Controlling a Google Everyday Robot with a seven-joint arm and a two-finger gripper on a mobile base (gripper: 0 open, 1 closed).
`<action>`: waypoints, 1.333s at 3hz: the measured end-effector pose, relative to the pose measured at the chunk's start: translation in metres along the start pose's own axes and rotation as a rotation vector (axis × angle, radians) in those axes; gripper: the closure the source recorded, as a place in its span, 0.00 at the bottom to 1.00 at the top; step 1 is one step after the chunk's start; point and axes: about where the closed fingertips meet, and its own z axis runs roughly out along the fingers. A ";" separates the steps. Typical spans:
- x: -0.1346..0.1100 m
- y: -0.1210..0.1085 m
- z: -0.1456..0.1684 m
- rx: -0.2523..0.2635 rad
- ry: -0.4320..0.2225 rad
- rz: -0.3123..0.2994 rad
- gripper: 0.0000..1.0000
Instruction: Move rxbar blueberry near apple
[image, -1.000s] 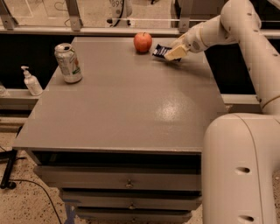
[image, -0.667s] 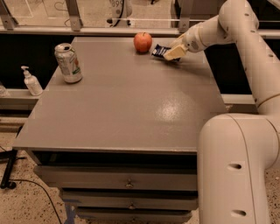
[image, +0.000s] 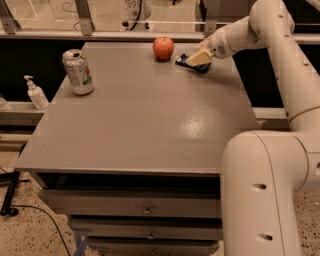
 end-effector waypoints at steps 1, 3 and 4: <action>-0.002 0.000 -0.003 -0.006 -0.019 0.003 0.00; -0.003 0.033 -0.068 -0.093 -0.152 0.031 0.00; 0.007 0.072 -0.121 -0.163 -0.246 0.041 0.00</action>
Offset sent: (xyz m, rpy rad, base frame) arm -0.0690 -0.0181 0.0334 0.1655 -0.0077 0.0837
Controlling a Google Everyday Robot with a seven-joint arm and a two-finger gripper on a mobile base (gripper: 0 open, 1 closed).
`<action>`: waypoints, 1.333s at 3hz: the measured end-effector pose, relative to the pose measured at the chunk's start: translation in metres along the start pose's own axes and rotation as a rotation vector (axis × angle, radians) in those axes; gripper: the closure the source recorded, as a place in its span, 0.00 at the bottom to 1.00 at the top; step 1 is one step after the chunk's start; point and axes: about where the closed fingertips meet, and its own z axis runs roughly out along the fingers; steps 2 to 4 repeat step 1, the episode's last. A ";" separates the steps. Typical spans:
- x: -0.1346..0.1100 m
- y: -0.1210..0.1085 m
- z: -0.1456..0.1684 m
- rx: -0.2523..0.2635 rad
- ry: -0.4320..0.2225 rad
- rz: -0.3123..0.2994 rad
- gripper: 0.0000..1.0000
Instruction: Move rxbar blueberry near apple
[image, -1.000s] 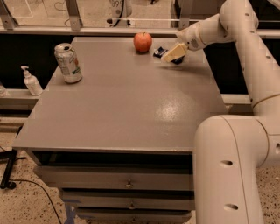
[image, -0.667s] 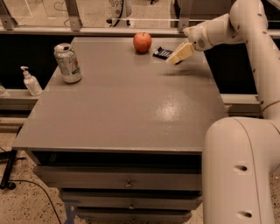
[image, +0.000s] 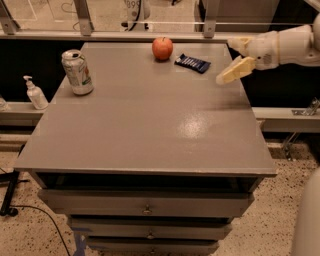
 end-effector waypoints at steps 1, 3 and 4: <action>0.013 0.009 -0.007 -0.008 -0.007 0.025 0.00; 0.013 0.009 -0.007 -0.008 -0.007 0.025 0.00; 0.013 0.009 -0.007 -0.008 -0.007 0.025 0.00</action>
Offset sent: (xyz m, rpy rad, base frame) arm 0.0000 0.0000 0.0000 0.0000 0.0000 0.0000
